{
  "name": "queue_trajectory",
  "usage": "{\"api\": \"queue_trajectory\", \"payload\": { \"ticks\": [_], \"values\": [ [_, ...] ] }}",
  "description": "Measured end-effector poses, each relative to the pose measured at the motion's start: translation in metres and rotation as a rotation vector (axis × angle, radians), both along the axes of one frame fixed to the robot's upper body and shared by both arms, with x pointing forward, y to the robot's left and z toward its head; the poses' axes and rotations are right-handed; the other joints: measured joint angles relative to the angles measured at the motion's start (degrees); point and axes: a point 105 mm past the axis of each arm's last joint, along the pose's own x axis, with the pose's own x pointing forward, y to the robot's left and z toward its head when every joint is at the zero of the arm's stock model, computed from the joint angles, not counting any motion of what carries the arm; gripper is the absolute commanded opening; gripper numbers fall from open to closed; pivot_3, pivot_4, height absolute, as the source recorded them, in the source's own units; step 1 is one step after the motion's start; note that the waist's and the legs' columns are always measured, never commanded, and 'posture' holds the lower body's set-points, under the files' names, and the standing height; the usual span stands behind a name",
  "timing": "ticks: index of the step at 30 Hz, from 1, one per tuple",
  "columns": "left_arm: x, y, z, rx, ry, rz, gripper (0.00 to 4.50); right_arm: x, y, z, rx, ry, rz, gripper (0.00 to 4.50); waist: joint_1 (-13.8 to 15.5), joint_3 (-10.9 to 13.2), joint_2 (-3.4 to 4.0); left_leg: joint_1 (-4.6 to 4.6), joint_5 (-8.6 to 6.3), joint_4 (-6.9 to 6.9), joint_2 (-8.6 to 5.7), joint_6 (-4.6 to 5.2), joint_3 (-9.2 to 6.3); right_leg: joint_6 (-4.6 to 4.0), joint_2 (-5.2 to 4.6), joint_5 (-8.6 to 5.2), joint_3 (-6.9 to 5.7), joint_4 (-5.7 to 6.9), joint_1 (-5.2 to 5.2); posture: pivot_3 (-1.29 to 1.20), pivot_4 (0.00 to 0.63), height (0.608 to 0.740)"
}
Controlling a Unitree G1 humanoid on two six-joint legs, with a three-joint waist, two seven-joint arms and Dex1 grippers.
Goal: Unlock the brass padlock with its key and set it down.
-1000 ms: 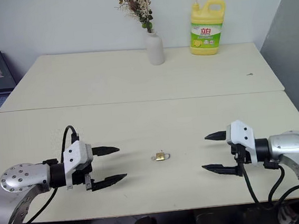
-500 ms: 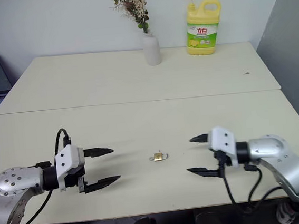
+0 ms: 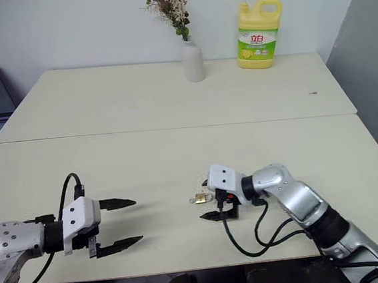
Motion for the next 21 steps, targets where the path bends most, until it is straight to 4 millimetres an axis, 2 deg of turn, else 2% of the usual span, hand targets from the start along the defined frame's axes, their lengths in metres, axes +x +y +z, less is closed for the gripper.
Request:
{"api": "queue_trajectory", "payload": {
  "ticks": [4, 8, 15, 18, 21],
  "values": [
    [-0.003, -0.002, -0.001, 0.0, -0.007, -0.012, 4.48, 0.005, 0.009, -0.005, -0.014, -0.003, -0.01, 4.5, -0.04, 0.0, 0.0, 0.0, 0.0, -0.01, 0.01, 0.0, 0.0, -0.01, 0.0, 0.0, 0.0, 0.01, -0.01, 0.0, 0.15, 0.74],
    [-0.002, -0.002, -0.001, 0.007, -0.019, -0.017, 4.48, 0.013, 0.006, -0.009, -0.048, -0.01, -0.036, 4.5, -0.02, 0.0, 0.0, 0.01, 0.0, 0.0, 0.0, 0.0, 0.0, 0.0, 0.0, 0.0, 0.0, 0.01, 0.0, 0.0, 0.15, 0.74],
    [0.001, 0.001, -0.001, 0.007, -0.032, -0.012, 4.48, 0.014, 0.006, -0.01, -0.047, -0.003, -0.041, 4.5, -0.03, 0.0, 0.0, 0.01, 0.0, 0.0, 0.0, 0.0, 0.0, -0.01, 0.0, 0.0, 0.0, 0.02, 0.0, 0.0, 0.15, 0.74],
    [0.002, 0.0, -0.001, 0.004, -0.038, -0.019, 4.5, 0.014, 0.008, -0.01, -0.04, 0.004, -0.044, 3.89, -0.05, 0.0, 0.0, 0.02, 0.0, 0.0, 0.01, 0.0, -0.01, 0.0, 0.01, 0.0, -0.01, 0.03, 0.0, 0.0, 0.15, 0.74],
    [0.005, -0.002, 0.002, -0.002, -0.053, -0.025, 4.5, 0.014, 0.011, -0.01, -0.033, 0.004, -0.048, 2.86, -0.06, 0.0, 0.0, 0.01, 0.0, 0.0, 0.01, 0.0, 0.0, -0.01, 0.02, 0.0, 0.0, 0.04, 0.0, 0.0, 0.15, 0.74]
  ]
}}
